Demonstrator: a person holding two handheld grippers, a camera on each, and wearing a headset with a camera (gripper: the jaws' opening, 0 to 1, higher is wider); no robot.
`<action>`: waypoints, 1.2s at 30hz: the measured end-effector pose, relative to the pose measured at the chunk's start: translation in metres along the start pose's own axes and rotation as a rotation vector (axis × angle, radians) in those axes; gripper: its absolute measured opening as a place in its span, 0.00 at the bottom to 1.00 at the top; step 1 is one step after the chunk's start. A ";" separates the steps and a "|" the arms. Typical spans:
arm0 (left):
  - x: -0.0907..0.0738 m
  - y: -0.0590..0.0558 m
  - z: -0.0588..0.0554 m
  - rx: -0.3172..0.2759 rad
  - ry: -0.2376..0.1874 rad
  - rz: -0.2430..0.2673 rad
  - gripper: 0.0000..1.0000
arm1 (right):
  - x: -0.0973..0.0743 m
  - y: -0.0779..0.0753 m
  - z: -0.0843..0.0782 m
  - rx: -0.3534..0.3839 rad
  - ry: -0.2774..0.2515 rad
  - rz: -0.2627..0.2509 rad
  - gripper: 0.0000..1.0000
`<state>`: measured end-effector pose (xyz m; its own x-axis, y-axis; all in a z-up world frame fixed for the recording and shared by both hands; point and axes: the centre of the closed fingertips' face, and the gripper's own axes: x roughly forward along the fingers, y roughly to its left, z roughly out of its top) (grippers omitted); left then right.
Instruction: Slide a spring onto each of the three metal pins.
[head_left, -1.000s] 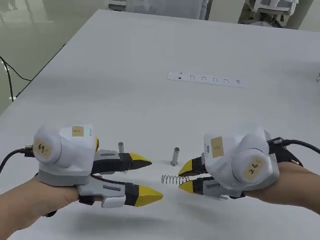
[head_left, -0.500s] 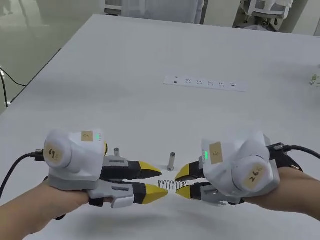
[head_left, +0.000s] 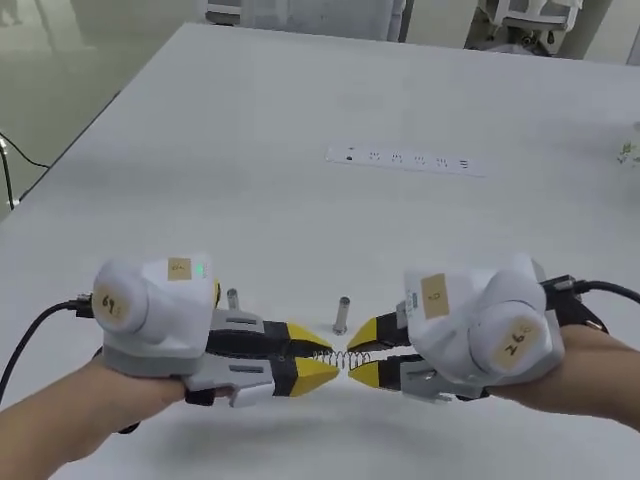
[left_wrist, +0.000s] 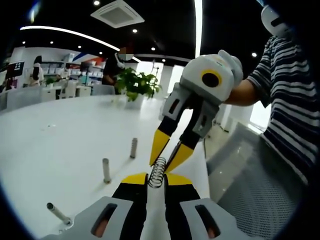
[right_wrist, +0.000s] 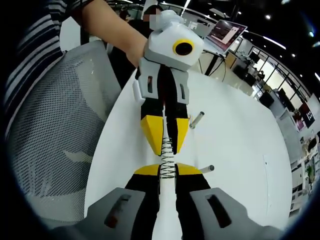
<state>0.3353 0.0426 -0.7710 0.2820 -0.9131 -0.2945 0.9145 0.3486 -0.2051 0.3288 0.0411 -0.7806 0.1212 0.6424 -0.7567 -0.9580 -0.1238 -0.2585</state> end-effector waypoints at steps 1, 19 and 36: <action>0.000 0.000 -0.001 -0.003 0.002 0.000 0.04 | 0.000 0.000 0.000 0.001 0.000 0.001 0.08; 0.002 -0.003 0.004 0.058 -0.009 -0.036 0.02 | 0.000 0.000 -0.002 0.007 -0.006 -0.004 0.08; 0.006 -0.014 0.001 0.056 0.009 -0.094 0.02 | -0.001 0.008 -0.007 0.037 -0.014 0.010 0.09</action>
<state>0.3244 0.0323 -0.7686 0.1913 -0.9393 -0.2849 0.9517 0.2486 -0.1803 0.3230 0.0340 -0.7865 0.1083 0.6516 -0.7508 -0.9682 -0.1022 -0.2283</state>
